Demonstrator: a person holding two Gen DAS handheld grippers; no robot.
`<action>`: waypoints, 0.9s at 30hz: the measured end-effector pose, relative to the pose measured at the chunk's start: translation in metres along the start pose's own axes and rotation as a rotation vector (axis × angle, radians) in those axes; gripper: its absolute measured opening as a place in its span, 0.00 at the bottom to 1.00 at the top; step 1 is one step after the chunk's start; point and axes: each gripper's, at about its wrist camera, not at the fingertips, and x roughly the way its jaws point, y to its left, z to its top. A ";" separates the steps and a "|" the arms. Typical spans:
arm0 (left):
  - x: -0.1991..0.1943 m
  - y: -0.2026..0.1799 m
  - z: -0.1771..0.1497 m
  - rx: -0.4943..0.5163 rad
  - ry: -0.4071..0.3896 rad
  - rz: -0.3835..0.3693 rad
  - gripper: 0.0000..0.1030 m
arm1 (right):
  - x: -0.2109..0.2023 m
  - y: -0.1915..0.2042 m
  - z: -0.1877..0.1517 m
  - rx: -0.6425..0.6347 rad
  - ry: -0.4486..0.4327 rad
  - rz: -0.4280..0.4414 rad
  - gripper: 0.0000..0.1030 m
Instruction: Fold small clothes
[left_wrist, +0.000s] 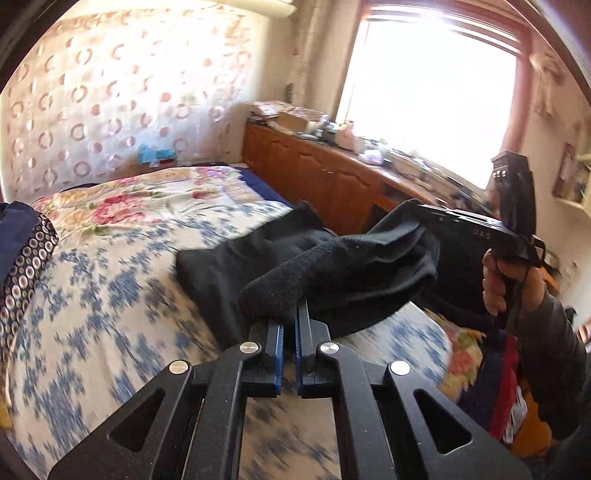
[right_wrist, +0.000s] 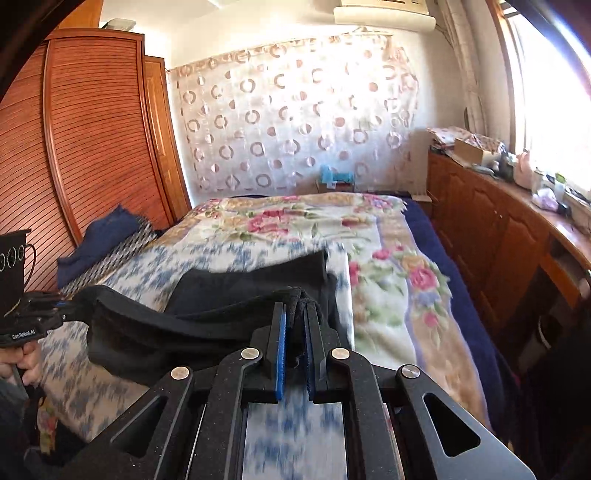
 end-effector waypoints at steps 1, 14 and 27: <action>0.009 0.010 0.009 -0.009 0.004 0.009 0.05 | 0.011 0.001 0.006 -0.008 0.002 -0.007 0.08; 0.085 0.080 0.041 -0.087 0.075 0.056 0.09 | 0.145 0.002 0.050 -0.051 0.110 -0.005 0.08; 0.105 0.092 0.037 -0.059 0.121 0.076 0.71 | 0.168 0.000 0.074 -0.022 0.127 -0.017 0.18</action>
